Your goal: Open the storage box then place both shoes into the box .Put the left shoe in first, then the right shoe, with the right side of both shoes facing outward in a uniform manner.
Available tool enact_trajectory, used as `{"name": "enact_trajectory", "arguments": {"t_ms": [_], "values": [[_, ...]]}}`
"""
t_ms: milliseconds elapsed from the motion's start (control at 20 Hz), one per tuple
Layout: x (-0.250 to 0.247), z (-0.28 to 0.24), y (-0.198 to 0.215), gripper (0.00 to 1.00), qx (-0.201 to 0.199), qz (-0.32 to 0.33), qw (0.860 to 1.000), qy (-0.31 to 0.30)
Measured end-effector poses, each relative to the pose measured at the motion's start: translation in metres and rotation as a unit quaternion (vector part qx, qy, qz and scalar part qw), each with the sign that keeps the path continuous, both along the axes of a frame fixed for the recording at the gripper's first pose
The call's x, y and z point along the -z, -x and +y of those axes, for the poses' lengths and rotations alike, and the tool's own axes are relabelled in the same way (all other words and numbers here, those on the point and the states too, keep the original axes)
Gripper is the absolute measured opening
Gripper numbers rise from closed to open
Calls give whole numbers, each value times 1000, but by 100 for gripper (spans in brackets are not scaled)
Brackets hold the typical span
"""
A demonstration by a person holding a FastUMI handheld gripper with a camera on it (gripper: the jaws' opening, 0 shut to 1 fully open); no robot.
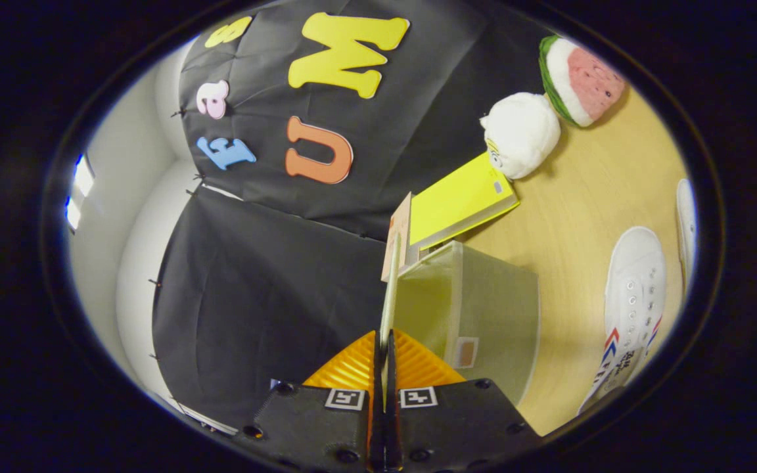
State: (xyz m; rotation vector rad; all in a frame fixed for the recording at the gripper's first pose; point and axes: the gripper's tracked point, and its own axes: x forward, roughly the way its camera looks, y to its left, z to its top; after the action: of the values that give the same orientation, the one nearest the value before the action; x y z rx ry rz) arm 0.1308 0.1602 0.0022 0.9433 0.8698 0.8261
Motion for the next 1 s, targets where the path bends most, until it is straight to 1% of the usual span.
{"name": "enact_trajectory", "arguments": {"t_ms": [150,400,600,850,1000], "values": [[-27,17,3,6,14,2,1000,7],[-66,51,10,5,56,20,998,37],[-92,86,19,7,69,0,995,76],[-115,148,29,8,66,-16,993,98],[-125,193,36,13,41,-47,991,116]]}}
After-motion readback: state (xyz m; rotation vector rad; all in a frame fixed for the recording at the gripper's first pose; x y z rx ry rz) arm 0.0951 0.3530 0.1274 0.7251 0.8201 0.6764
